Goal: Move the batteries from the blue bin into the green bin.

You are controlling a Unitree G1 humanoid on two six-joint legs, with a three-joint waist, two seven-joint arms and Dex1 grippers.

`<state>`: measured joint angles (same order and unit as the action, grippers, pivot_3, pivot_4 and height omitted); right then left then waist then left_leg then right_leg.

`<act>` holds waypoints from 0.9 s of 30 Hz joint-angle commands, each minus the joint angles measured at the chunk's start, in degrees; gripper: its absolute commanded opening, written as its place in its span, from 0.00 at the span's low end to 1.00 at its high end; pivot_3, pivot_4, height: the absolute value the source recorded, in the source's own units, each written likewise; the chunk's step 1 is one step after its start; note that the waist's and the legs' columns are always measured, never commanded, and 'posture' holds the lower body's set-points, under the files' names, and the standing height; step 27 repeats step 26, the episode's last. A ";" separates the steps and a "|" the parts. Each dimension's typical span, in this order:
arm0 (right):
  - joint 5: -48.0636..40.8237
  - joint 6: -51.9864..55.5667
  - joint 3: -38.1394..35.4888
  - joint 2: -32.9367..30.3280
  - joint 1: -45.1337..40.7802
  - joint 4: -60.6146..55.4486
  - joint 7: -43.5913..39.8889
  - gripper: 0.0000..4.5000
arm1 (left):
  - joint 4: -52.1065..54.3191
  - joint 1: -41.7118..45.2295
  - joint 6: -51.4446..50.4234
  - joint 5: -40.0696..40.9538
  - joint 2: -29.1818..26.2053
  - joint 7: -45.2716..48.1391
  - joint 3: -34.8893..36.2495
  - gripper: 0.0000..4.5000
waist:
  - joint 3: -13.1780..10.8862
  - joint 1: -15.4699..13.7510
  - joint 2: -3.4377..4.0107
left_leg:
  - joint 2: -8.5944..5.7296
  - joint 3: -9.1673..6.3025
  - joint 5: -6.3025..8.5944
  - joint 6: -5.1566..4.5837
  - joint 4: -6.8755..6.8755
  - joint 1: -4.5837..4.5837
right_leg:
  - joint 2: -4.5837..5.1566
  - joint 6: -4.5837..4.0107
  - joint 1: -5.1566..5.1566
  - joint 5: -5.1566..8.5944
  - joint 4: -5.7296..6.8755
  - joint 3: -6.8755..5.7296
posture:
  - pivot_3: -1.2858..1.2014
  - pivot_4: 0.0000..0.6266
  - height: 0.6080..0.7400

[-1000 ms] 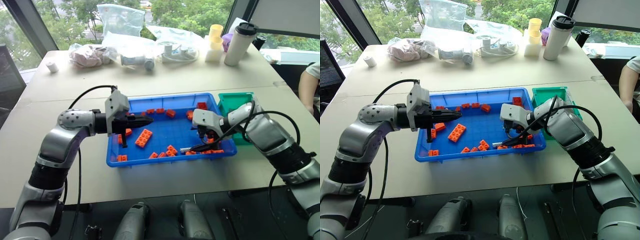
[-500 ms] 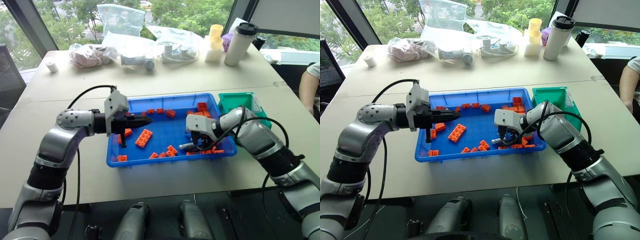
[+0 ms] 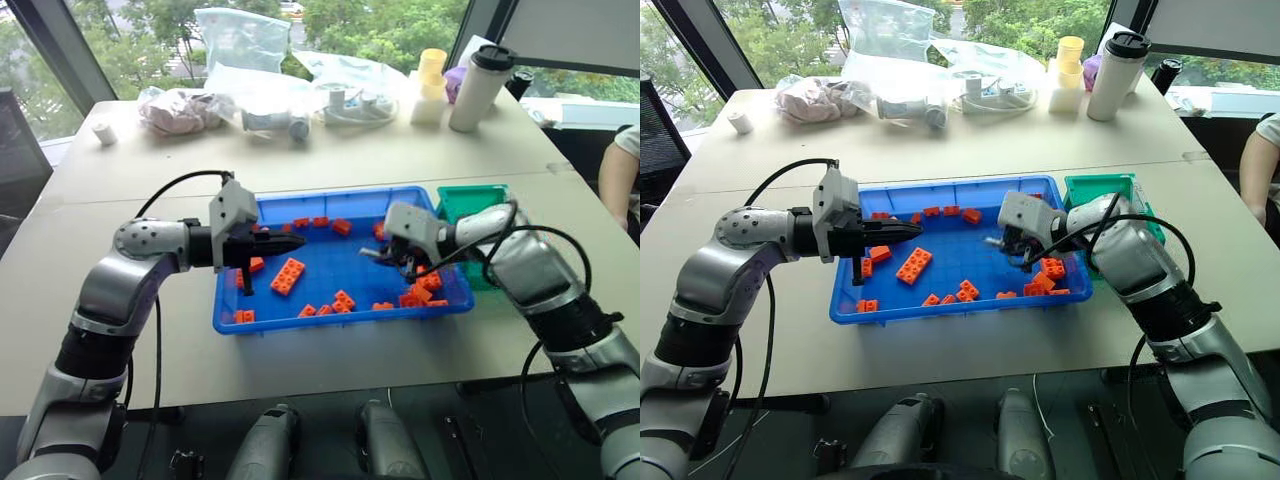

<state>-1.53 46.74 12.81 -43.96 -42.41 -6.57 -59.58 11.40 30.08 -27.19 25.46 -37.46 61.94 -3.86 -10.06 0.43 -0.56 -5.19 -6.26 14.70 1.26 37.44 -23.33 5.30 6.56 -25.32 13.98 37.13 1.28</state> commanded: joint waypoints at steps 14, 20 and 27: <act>-5.57 5.60 -21.47 -15.51 13.22 -0.98 5.64 0.45 | -0.99 1.03 1.98 -0.23 1.28 1.07 -0.88 0.00 | 0.00 -0.48 0.01 | 0.04 0.13 0.17 -0.29 -0.02 0.05 | 0.00 0.00 0.03 0.00 0.00 0.06 | 0.52 0.24 1.00; -7.46 4.34 -22.23 -18.20 13.82 -4.10 5.52 0.99 | -1.36 1.12 1.86 0.01 0.75 1.71 -0.39 0.00 | 0.00 -0.73 0.02 | 0.03 0.13 0.17 -0.29 -0.02 0.05 | 0.00 0.00 0.03 0.00 -0.01 0.06 | 0.52 0.24 1.00; -17.41 6.84 -29.01 -20.72 17.70 -16.50 -0.88 0.99 | -2.21 1.74 1.64 0.61 -0.13 2.70 0.43 0.00 | 0.00 -1.02 0.01 | 0.03 0.11 0.18 -0.32 0.00 0.05 | 0.00 0.00 0.06 0.00 -0.03 0.04 | 0.52 0.24 1.00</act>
